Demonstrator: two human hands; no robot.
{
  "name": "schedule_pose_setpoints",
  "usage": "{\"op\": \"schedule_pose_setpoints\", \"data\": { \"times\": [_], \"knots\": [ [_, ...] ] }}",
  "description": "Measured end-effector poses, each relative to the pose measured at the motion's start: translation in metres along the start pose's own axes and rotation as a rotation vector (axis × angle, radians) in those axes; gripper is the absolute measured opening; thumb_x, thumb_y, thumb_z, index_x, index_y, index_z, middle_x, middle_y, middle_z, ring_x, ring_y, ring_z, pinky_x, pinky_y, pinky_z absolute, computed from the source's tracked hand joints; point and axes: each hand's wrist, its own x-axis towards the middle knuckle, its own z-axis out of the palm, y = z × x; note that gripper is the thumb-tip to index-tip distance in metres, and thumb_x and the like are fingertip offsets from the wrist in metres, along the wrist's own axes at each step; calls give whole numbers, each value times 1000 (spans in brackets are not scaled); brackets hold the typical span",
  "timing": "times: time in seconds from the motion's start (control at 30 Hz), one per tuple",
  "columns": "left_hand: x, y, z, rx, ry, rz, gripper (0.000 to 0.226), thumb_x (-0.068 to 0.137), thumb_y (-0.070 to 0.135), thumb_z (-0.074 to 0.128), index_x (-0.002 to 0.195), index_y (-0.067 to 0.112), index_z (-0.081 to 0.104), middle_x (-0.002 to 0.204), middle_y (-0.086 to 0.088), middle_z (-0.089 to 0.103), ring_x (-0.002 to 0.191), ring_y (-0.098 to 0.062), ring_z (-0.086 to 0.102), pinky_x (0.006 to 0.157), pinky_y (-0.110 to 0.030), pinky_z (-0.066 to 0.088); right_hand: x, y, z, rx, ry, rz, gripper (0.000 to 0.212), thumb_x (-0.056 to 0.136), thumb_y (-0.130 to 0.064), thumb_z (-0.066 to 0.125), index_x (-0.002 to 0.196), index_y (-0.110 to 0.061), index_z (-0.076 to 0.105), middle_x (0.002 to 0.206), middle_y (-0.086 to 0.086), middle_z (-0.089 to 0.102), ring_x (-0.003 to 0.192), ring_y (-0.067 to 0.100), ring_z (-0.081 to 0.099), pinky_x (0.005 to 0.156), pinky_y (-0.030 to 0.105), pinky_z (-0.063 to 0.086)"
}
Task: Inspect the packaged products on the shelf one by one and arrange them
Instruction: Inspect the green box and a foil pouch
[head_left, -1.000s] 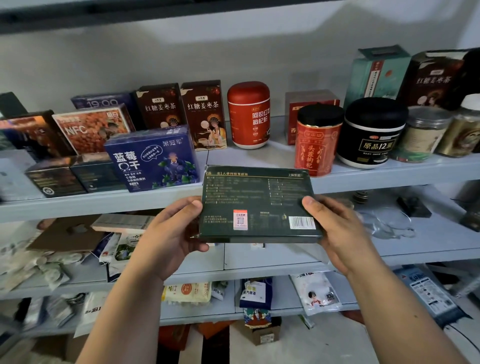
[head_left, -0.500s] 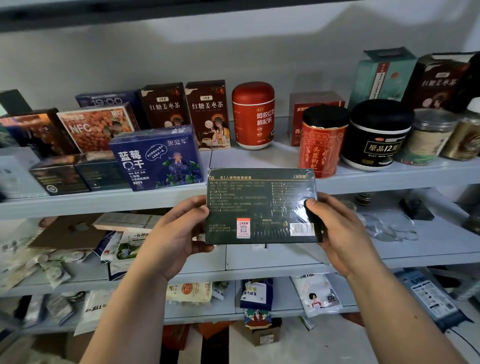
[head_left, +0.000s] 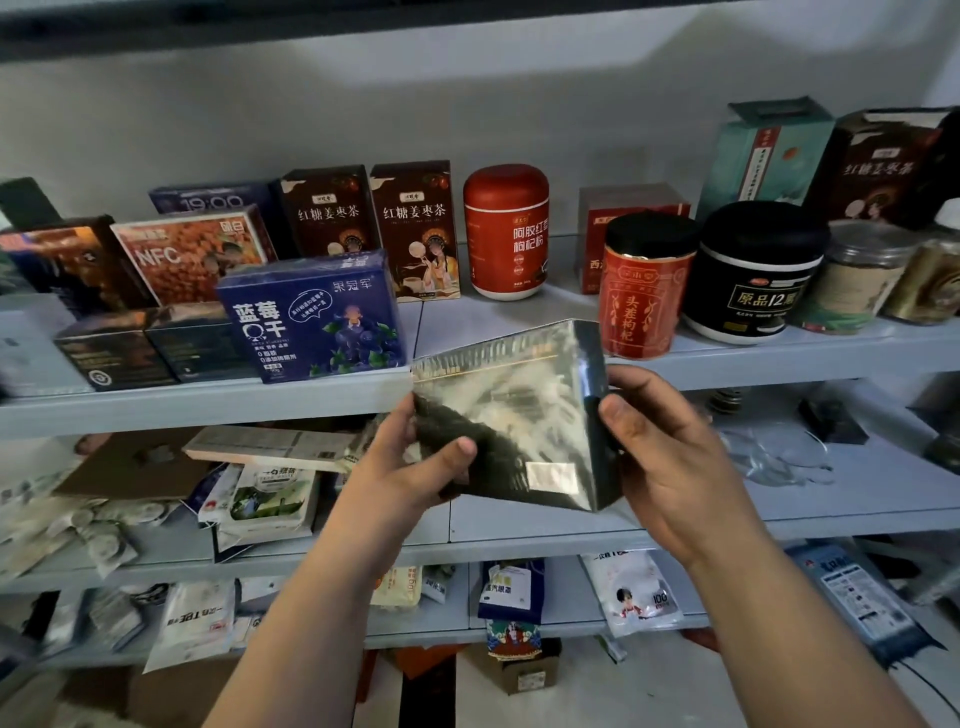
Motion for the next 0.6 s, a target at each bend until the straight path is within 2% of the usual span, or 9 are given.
{"op": "schedule_pose_setpoints", "data": {
  "times": [0.07,0.17,0.23,0.33,0.43,0.47,0.53,0.6],
  "knots": [
    [-1,-2,7,-102,-19,-17,72,66,41,86,133,38,60,128,-4,68,110,-27,71,96,-55,56,-3,-2,7,5,-48,5,58,54,-56,95,104,-30,79,108,3,74,99,15,71,80,28,60],
    [-1,-4,12,-198,-24,-65,72,77,27,78,144,27,52,129,-12,67,103,-28,72,94,-55,57,-5,-3,14,-7,-99,-18,43,68,-49,85,108,-32,80,115,1,76,103,14,72,87,29,59],
    [-1,-5,15,-241,-10,-100,79,80,21,80,150,25,46,123,-10,70,97,-26,73,92,-55,58,-5,-1,16,-6,-111,-15,44,71,-49,84,111,-32,79,118,2,76,106,15,72,89,30,59],
    [-2,-4,17,-272,8,-105,80,79,19,79,151,25,44,105,-2,74,91,-24,73,94,-57,56,-3,3,17,24,-109,-15,40,74,-42,81,113,-32,79,117,3,75,106,16,72,85,27,58],
    [-5,0,21,-327,-9,-142,77,77,21,70,150,24,46,115,-8,73,98,-29,72,90,-57,58,-1,12,16,-26,-93,24,34,80,-31,76,114,-33,78,117,0,76,108,15,71,86,26,57],
    [-8,3,23,-355,-29,-163,72,80,20,70,148,23,49,122,-15,71,102,-32,71,85,-54,60,1,16,15,-86,-102,49,38,86,-29,78,123,-31,74,123,1,74,115,17,70,92,31,56],
    [-16,9,30,-395,-84,-205,59,85,17,73,142,19,56,127,-25,66,104,-35,69,75,-46,62,2,25,12,-170,-111,126,68,85,-41,81,146,-27,55,136,3,68,129,22,62,108,47,48],
    [-21,11,35,-417,-170,-224,58,78,25,82,132,14,65,125,-26,67,105,-39,69,78,-51,63,1,29,12,-151,-79,215,109,61,-63,91,153,-30,42,140,2,64,132,21,59,111,52,45]
  ]
}}
